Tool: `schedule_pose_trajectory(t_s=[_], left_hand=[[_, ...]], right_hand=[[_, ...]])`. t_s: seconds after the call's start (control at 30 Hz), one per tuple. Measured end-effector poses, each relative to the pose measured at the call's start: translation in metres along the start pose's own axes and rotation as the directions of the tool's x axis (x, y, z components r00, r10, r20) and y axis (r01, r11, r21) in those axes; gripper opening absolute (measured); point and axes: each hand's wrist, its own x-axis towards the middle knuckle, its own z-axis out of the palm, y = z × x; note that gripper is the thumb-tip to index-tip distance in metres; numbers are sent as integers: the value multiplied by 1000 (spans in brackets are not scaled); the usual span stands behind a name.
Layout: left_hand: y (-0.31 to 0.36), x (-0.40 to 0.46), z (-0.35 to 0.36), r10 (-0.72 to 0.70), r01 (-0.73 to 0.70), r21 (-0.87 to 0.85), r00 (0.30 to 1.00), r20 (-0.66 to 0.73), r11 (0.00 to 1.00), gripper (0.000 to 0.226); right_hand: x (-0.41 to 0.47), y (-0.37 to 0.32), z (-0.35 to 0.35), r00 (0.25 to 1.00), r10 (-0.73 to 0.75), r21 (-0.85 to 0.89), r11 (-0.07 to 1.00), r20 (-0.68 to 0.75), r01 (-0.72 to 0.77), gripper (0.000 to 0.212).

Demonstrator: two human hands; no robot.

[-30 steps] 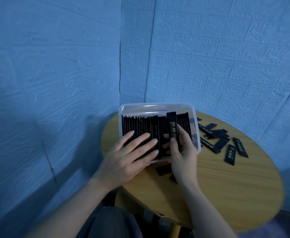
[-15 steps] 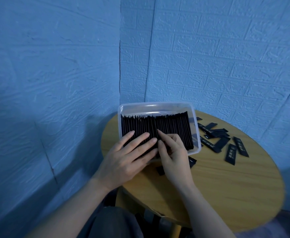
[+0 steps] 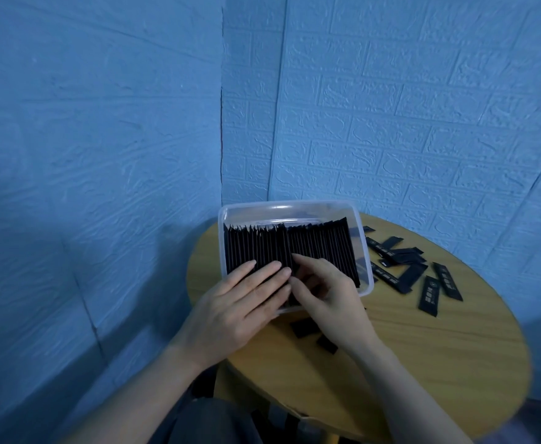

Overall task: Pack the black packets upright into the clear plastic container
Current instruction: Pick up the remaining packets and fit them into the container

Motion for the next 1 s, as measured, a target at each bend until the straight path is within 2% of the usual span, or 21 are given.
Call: schedule_pose_trajectory(t_s=[0.17,0.27,0.37,0.47,0.6,0.83,1.0], left_hand=[[-3,-8,6,23,-24,23,999,50,999,39],[-5,-12,6,85,-87,56,996,25,995,35],[-6,-14,5,133,-136,99,991,32,986,43],[-6,-12,3,146,-155,140,987,69,978,48],[-5,-5,4,130,-141,169,989,74,975,46],[-7,-4,8,118,-121,102,993,32,987,36],[-8,-7,8,119,-122,83,992,46,989,38]], right_hand=[[0,5,1,1000,-13,8,1000,-28,13,46],[-3,8,2,999,-32,30,999,-35,33,39],[-6,9,2,999,-45,41,998,-15,46,34],[-8,9,3,996,-88,25,996,10,88,44],[-8,11,5,991,-118,4,993,70,118,48],[-14,12,-1,989,-127,-58,990,72,131,54],[-15,13,-3,981,-165,-130,975,99,177,69]])
